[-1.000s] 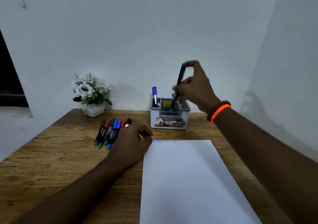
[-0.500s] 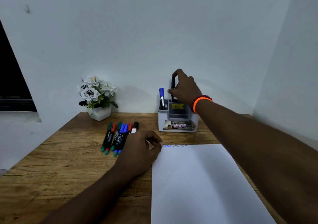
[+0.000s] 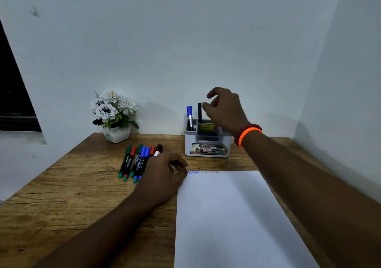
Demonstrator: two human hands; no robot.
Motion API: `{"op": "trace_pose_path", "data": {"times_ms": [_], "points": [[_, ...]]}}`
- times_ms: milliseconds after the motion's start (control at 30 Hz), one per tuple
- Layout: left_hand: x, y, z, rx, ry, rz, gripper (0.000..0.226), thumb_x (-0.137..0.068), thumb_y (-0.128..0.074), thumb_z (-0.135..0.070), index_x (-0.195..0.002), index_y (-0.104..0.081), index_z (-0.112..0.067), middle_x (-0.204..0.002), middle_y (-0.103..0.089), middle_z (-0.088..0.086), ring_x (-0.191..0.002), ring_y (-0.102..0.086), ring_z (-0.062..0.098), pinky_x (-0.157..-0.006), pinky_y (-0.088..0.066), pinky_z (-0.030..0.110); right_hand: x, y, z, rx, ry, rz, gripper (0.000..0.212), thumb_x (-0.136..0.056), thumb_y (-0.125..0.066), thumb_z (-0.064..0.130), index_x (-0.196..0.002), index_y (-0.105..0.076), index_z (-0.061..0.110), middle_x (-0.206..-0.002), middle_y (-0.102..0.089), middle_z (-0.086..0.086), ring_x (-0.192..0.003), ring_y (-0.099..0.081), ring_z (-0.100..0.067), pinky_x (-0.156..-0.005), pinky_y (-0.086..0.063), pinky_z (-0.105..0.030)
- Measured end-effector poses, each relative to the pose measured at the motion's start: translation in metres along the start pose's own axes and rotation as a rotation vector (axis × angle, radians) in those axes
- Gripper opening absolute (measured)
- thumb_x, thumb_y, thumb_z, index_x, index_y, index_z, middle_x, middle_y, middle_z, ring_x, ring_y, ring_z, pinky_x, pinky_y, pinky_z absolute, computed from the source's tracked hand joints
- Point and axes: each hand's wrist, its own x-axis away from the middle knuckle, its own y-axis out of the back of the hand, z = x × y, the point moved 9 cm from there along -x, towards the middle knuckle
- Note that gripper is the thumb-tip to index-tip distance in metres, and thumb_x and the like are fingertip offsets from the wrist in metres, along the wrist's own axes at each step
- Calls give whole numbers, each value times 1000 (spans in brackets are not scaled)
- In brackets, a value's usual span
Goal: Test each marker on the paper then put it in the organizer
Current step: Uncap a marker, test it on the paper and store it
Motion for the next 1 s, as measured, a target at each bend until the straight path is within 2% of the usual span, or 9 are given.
{"op": "trace_pose_path", "data": {"times_ms": [33, 100, 133, 233, 300, 367, 700, 867, 1000], "points": [[0, 2, 0, -20, 3, -10, 6, -89, -74, -24, -95, -76, -25, -86, -70, -17, -73, -59, -7, -58, -41, 5, 14, 9, 8, -10, -1, -10, 14, -93, -77, 30, -100, -75, 18, -79, -72, 1, -81, -70, -14, -74, -58, -31], [1, 10, -2, -94, 5, -72, 8, -89, -73, -23, -96, -75, -26, -87, -71, -16, -75, -61, -5, -63, -42, 7, 52, 14, 22, 30, 16, 65, 18, -91, -79, 30, -78, -74, 19, -69, -66, 8, -65, -63, 1, -60, -45, -14], [2, 18, -3, -150, 6, -124, 8, -89, -72, -23, -96, -75, -26, -88, -71, -15, -79, -63, -2, -69, -48, 13, 76, 12, 27, 55, 32, 137, 21, -90, -80, 27, -73, -73, 18, -64, -62, 12, -59, -60, 2, -55, -39, -10], [4, 42, 1, -344, 21, -281, 10, -87, -71, -27, -94, -74, -23, -90, -72, -7, -86, -66, 14, -77, -54, 35, 144, -5, 24, 175, 55, 375, 22, -91, -79, 32, -73, -71, 22, -62, -57, 14, -58, -55, 0, -59, -40, -21], [2, 51, 12, -456, 51, -307, 13, -84, -70, -32, -93, -73, -22, -87, -71, -3, -84, -65, 21, -75, -53, 37, 166, -19, 17, 208, 57, 501, 22, -93, -79, 38, -78, -73, 23, -66, -55, 16, -61, -53, 0, -62, -40, -24], [0, 54, 23, -516, 89, -285, 14, -82, -69, -36, -85, -68, -23, -79, -66, -3, -77, -63, 21, -68, -49, 35, 172, -26, 14, 207, 59, 569, 25, -93, -79, 40, -81, -74, 20, -65, -53, 17, -60, -53, 0, -59, -35, -20], [-7, 40, 24, -630, 101, -176, 30, -87, -63, -48, -78, -44, -26, -76, -46, -7, -74, -52, 18, -69, -39, 34, 174, -40, 10, 176, 32, 639, 27, -93, -81, 41, -79, -69, 20, -72, -55, 15, -66, -54, -2, -59, -33, -18], [-6, 45, 17, -623, 88, -222, 28, -85, -63, -47, -75, -58, -21, -70, -53, -7, -67, -53, 16, -63, -39, 32, 175, -38, 8, 168, 12, 644, 28, -92, -81, 39, -75, -65, 24, -68, -54, 14, -63, -53, -3, -58, -33, -20], [1, 61, 6, -300, 36, -345, 25, -87, -69, -42, -71, -67, -22, -62, -62, -9, -58, -59, 11, -58, -51, 35, 163, -22, 4, 68, -25, 459, 28, -91, -83, 36, -71, -66, 26, -63, -59, 10, -57, -56, -1, -55, -36, -14]]}}
